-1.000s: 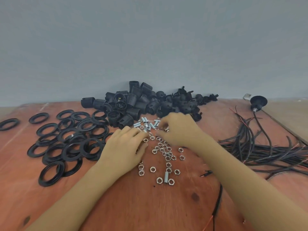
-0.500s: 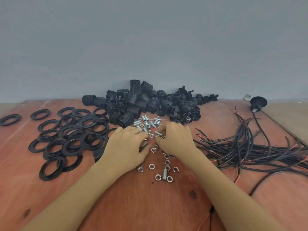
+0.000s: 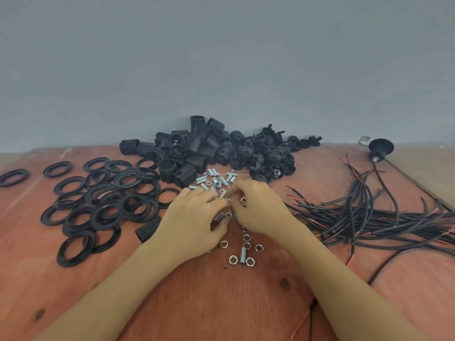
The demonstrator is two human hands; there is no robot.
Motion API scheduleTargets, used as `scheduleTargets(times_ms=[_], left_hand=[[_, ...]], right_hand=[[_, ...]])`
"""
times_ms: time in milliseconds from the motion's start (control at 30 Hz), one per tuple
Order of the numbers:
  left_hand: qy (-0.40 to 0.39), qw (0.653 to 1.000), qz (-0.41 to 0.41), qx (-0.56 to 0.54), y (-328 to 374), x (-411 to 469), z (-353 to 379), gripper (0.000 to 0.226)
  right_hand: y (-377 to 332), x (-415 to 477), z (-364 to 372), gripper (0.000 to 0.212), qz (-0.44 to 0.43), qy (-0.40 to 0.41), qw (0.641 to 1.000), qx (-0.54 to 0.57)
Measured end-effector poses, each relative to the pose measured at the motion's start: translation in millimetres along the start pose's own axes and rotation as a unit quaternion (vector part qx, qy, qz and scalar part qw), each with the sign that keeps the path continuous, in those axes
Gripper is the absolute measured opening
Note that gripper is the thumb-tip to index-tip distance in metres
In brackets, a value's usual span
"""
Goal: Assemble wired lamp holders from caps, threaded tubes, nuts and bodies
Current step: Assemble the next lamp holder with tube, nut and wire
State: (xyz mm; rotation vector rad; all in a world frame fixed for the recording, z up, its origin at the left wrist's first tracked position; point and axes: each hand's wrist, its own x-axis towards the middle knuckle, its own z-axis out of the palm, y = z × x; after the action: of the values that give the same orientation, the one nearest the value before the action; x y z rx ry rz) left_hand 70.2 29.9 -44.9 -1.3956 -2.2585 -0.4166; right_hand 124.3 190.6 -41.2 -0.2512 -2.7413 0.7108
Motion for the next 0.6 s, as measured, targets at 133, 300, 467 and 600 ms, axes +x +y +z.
scheduleTargets(times_ms=[133,300,467,600], left_hand=[[-0.029,0.999,0.004,-0.022,-1.2,0.0,3.5,0.016],[-0.015,0.999,0.027,-0.03,-1.3,2.7,2.9,0.013],[-0.003,0.999,0.053,0.0,-2.5,2.1,3.1,0.015],[0.018,0.998,0.06,0.001,-0.8,4.0,4.1,0.017]], right_hand=[[6.8,-7.2,-10.3,0.018,-0.023,-0.05,0.998,0.033],[3.5,-10.1,-13.7,0.018,-0.034,-0.068,0.997,-0.011],[0.0,-20.6,-43.8,0.024,-0.022,-0.244,0.968,0.049],[-4.8,-26.3,-49.7,0.023,-0.034,-0.307,0.95,0.054]])
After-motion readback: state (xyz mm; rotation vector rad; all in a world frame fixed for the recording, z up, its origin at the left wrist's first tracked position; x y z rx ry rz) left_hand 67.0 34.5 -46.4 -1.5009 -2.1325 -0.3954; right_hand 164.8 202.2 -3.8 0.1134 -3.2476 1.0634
